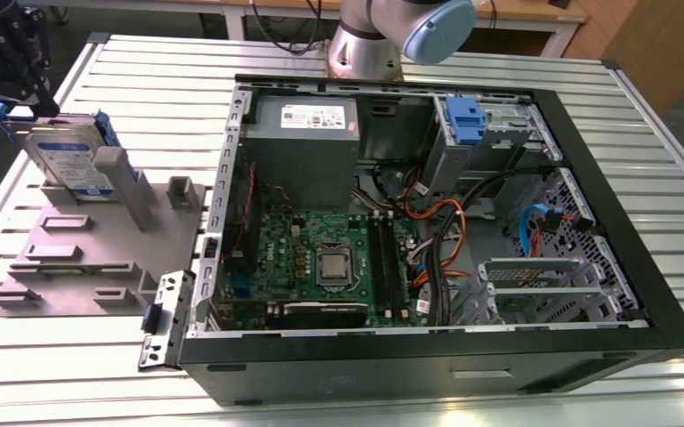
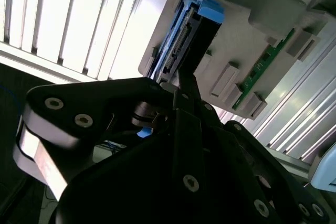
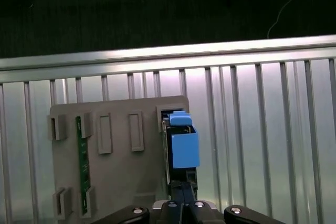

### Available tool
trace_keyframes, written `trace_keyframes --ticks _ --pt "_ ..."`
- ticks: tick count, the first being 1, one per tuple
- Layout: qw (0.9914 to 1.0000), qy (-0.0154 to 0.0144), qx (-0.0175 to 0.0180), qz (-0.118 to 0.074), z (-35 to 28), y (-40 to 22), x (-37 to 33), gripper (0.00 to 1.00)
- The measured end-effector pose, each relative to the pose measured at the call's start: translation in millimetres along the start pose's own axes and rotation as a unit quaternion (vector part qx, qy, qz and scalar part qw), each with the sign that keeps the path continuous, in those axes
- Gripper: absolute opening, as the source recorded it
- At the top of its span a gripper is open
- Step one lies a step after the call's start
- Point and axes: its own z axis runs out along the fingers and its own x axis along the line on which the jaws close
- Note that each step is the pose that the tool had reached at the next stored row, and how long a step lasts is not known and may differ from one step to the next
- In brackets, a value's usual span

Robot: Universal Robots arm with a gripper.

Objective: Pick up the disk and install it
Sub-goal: 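Pick up the disk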

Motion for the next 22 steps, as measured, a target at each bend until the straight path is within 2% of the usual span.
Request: trace_keyframes --ticks 14,15,16,18,19,22 --pt "1.00000 0.0002 0.0000 0.000 -0.7 0.0 -0.8 0.11" --pt "1.00000 0.0002 0.0000 0.000 -0.7 0.0 -0.8 0.17" --pt "1.00000 0.0002 0.0000 0.000 -0.7 0.0 -0.8 0.17" --pt "1.00000 0.0002 0.0000 0.000 -0.7 0.0 -0.8 0.29" --pt "1.00000 0.0002 -0.0001 0.000 -0.7 0.0 -0.8 0.29" --pt "1.00000 0.0002 0.0000 0.000 -0.8 0.0 -0.8 0.47"
